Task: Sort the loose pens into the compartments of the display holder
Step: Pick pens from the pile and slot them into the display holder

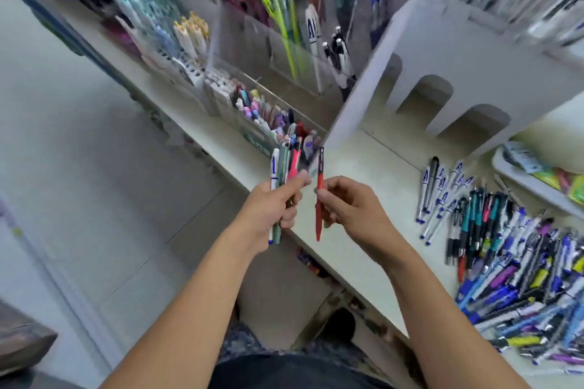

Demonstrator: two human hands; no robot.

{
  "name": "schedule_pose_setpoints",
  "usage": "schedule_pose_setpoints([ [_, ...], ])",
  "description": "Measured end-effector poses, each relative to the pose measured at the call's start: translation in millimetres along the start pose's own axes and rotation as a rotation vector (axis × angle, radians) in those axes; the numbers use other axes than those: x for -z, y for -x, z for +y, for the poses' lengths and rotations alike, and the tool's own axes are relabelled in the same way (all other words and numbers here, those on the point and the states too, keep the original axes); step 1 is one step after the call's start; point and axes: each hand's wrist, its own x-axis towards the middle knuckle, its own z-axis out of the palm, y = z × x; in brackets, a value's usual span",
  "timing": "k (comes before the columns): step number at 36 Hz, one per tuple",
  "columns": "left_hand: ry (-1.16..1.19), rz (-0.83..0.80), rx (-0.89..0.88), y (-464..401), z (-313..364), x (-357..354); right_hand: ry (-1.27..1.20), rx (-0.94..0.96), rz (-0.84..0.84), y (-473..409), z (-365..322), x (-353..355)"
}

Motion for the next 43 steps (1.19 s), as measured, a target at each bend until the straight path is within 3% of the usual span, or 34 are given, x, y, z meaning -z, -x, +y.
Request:
schedule_pose_setpoints([
  [10,-0.123,-0.159,-0.148,-30.1,112.8,81.5,-0.104,0.084,0.103,-60.7,-91.7,-100.9],
  [13,-0.143,-0.176,-0.153,-42.8,135.8,108.7,0.031,0.097,0.136,-77.6,-105.8,-130.0],
  [16,-0.117,-0.221,-0.139,-57.3,156.5,121.4,0.217,0.145,0.314,-88.2,-119.7,-135.1],
  [20,-0.233,-0.344,-0.151,-68.6,178.1,108.5,0.099,0.209,0.552,-98.1,-143.6,-122.5],
  [27,-0.313,-0.446,-0.184,-82.7,210.4,80.2,-0.24,0.203,0.53,-134.3,-166.6,-105.3],
  [31,-0.215,-0.398,-0.094,-99.6,236.4,93.6,-0.359,0.316,0.715,-155.3,-185.0,-91.5],
  [33,-0.195,-0.401,-0.06,-109.8,250.9,101.5,-0.291,0.472,0.874,-167.6,-206.5,-78.4],
  [37,-0.124,-0.457,0.0,-123.6,273.7,108.6,0.125,0.884,1.13,-190.9,-249.2,-46.9],
  [43,-0.027,-0.585,0.07,-145.7,283.3,110.4,0.599,0.958,1.359,-220.8,-261.5,-24.7],
])
